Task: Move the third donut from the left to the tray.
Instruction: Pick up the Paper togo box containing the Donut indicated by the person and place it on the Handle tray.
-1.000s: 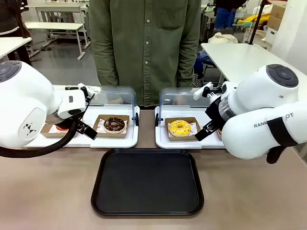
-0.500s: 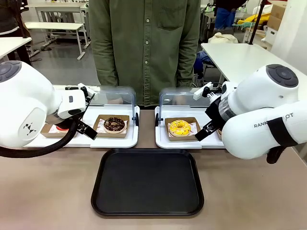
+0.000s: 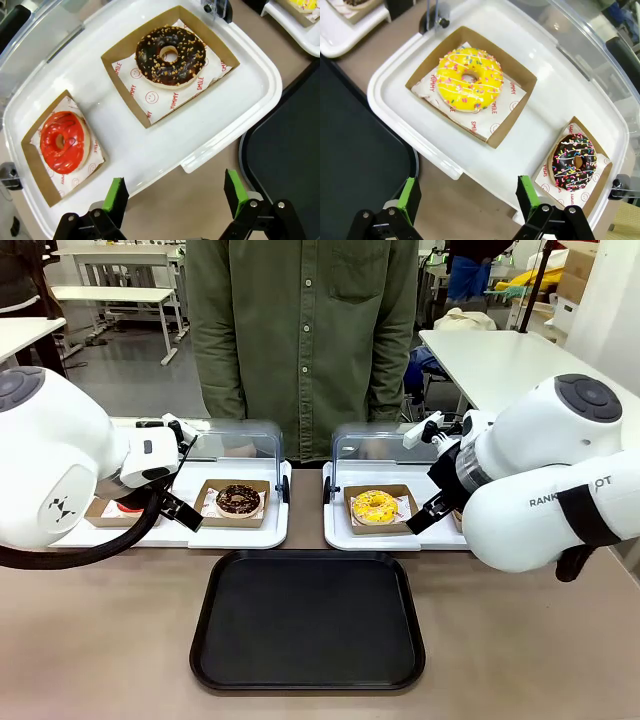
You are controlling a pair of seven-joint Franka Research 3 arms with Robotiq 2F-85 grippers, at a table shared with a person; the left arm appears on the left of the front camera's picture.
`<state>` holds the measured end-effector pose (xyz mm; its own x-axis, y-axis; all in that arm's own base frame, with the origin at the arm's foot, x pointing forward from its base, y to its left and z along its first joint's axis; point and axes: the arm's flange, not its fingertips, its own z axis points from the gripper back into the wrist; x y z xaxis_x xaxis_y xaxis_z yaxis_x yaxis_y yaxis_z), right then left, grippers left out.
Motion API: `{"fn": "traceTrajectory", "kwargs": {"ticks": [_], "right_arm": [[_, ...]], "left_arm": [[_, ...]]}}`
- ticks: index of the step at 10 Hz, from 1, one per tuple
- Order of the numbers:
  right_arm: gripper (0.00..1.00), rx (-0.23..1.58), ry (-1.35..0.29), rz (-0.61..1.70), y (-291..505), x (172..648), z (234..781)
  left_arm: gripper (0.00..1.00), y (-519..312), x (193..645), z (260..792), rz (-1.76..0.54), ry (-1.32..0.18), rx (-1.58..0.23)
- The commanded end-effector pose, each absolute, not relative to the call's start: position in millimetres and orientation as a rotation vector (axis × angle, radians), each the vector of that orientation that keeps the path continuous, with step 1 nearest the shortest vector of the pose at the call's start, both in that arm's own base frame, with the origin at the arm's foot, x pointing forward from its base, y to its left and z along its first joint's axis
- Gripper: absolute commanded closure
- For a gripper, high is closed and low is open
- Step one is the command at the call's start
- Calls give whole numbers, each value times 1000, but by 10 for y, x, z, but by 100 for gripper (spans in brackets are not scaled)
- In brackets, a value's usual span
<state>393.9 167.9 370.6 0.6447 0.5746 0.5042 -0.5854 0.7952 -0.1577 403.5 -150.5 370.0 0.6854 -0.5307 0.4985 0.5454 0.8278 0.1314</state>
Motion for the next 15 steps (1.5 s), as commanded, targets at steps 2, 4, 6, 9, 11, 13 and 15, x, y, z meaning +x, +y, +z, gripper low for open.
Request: {"fn": "traceTrajectory", "kwargs": {"ticks": [2, 4, 6, 9, 11, 13, 15], "right_arm": [[0, 14, -590, 630, 1621, 3996, 3925], [0, 115, -604, 589, 1317, 4074, 4558], [0, 208, -596, 579, 873, 4101, 4935], [0, 414, -657, 705, -88, 4132, 5167], [0, 554, -760, 747, -824, 4054, 5150], [0, 656, -868, 753, -1433, 3848, 5079], [0, 719, -974, 746, -1864, 3652, 4972]], "left_arm": [[0, -1446, 4098, 3883, -613, -548, -54], [0, -1122, 4291, 4401, -610, -527, -148], [0, -744, 4437, 4754, -690, -460, -282], [0, 134, 4514, 5066, -887, -469, -540], [0, 785, 4478, 5109, -965, -531, -652], [0, 1359, 4362, 5061, -1034, -654, -759], [0, 1759, 4247, 4948, -1054, -779, -795]]}}
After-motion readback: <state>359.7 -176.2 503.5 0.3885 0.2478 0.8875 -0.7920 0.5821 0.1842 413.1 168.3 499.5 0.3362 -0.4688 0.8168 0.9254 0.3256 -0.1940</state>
